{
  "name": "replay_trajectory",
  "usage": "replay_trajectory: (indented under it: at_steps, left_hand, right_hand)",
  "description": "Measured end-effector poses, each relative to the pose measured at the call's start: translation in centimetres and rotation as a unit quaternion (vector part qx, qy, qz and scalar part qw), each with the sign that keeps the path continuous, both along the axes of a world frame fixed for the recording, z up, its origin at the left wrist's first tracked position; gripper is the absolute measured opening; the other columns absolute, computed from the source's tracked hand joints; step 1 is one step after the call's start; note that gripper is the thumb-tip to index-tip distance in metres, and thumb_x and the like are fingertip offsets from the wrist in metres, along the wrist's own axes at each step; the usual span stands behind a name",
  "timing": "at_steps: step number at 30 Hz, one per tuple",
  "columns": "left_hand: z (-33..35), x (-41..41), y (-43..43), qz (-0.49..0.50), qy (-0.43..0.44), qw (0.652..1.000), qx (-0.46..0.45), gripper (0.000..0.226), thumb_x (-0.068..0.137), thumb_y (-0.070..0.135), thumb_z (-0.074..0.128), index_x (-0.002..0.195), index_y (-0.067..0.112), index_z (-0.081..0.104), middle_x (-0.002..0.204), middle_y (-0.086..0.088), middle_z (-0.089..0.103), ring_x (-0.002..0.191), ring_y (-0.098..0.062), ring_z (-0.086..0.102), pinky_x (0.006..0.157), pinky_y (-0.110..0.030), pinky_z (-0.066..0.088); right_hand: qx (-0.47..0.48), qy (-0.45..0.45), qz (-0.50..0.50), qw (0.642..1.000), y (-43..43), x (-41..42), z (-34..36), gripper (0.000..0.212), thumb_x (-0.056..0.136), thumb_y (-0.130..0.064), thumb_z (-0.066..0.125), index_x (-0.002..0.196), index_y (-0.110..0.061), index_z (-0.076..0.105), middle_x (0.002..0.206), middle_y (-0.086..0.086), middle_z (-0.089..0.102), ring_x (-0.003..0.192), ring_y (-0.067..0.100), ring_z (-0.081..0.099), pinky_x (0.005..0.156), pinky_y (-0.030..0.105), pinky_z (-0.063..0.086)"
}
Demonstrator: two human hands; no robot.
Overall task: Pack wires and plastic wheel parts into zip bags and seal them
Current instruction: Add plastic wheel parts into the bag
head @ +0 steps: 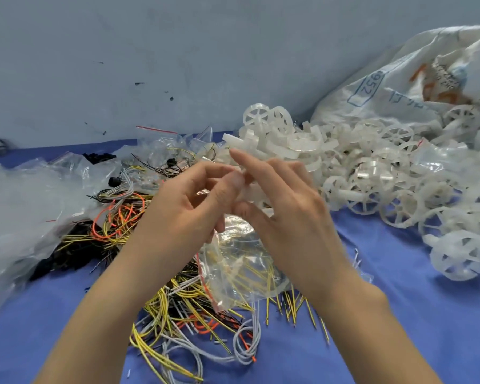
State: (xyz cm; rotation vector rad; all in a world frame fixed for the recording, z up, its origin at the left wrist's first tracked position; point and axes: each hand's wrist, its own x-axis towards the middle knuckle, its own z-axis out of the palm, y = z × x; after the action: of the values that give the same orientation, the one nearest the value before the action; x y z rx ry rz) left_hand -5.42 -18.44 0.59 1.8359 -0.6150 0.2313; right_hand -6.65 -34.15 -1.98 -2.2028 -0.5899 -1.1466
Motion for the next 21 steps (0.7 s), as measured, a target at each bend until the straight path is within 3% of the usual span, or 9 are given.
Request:
replay_trajectory:
  at_steps: [2, 7, 9, 12, 15, 17, 21]
  left_hand:
    - [-0.1, -0.3, 0.8, -0.002, -0.007, 1.0, 0.012, 0.022, 0.089, 0.045, 0.06, 0.104, 0.031, 0.065, 0.07, 0.003, 0.062, 0.054, -0.006, 0.057, 0.048, -0.02, 0.048]
    - [-0.8, -0.3, 3.3, 0.053, -0.023, 0.996, 0.071, 0.021, 0.088, 0.049, 0.062, 0.1, 0.033, 0.068, 0.076, 0.0, 0.068, 0.059, -0.012, 0.064, 0.055, -0.018, 0.052]
    - [-1.2, 0.1, 5.5, 0.08, 0.045, 0.995, 0.042, 0.029, 0.083, 0.052, 0.059, 0.098, 0.031, 0.072, 0.072, -0.003, 0.068, 0.059, -0.015, 0.065, 0.058, -0.021, 0.055]
    - [-2.0, 0.4, 8.5, 0.062, 0.202, 0.974, -0.085, 0.032, 0.08, 0.043, 0.059, 0.085, 0.016, 0.076, 0.069, -0.008, 0.06, 0.056, -0.016, 0.057, 0.049, -0.023, 0.052]
    - [-3.1, 0.5, 9.8, 0.048, 0.307, 0.942, -0.124, 0.034, 0.077, 0.037, 0.061, 0.076, 0.005, 0.071, 0.065, -0.01, 0.056, 0.049, -0.013, 0.052, 0.041, -0.021, 0.045]
    - [-3.7, 0.4, 9.7, 0.009, 0.351, 0.933, -0.083, 0.042, 0.077, 0.037, 0.063, 0.086, -0.004, 0.069, 0.068, -0.012, 0.057, 0.051, -0.013, 0.053, 0.043, -0.022, 0.047]
    - [-3.9, 0.1, 8.8, -0.011, 0.374, 0.926, -0.044, 0.029, 0.085, 0.032, 0.061, 0.085, 0.007, 0.076, 0.073, -0.012, 0.06, 0.059, -0.016, 0.058, 0.05, -0.023, 0.052]
  right_hand:
    - [-0.017, 0.006, 0.019, 1.0, 0.4, -0.1, -0.2, 0.057, 0.088, -0.017, 0.071, 0.141, -0.01, 0.052, 0.111, -0.003, 0.064, 0.102, 0.013, 0.046, 0.095, 0.007, 0.029]
    - [-0.024, 0.005, 0.024, 0.999, 1.9, -0.6, -0.7, 0.062, 0.092, -0.034, 0.069, 0.146, -0.017, 0.044, 0.121, 0.001, 0.056, 0.109, 0.016, 0.048, 0.098, 0.026, 0.04]
    - [0.034, 0.028, 0.011, 0.999, 2.5, -1.0, -0.7, 0.055, 0.093, -0.043, 0.065, 0.14, -0.022, 0.047, 0.12, -0.003, 0.052, 0.107, 0.013, 0.05, 0.096, 0.026, 0.043]
    - [0.079, 0.122, -0.015, 0.989, 2.9, -1.5, -0.8, 0.036, 0.091, -0.06, 0.056, 0.114, -0.034, 0.046, 0.094, -0.019, 0.046, 0.083, 0.001, 0.047, 0.069, 0.018, 0.042]
    - [0.001, 0.223, -0.053, 0.973, 3.2, -1.7, -1.5, 0.042, 0.083, -0.073, 0.047, 0.102, -0.039, 0.031, 0.09, -0.016, 0.04, 0.074, 0.007, 0.046, 0.058, 0.029, 0.034]
    - [-0.055, 0.272, -0.074, 0.958, 3.3, -1.9, -1.6, 0.043, 0.082, -0.071, 0.046, 0.101, -0.038, 0.026, 0.095, -0.013, 0.04, 0.072, 0.013, 0.045, 0.055, 0.032, 0.029]
    - [-0.092, 0.305, -0.1, 0.943, 3.1, -2.1, -1.8, 0.019, 0.091, -0.048, 0.044, 0.095, -0.03, 0.041, 0.088, -0.009, 0.053, 0.077, 0.021, 0.052, 0.06, 0.037, 0.036]
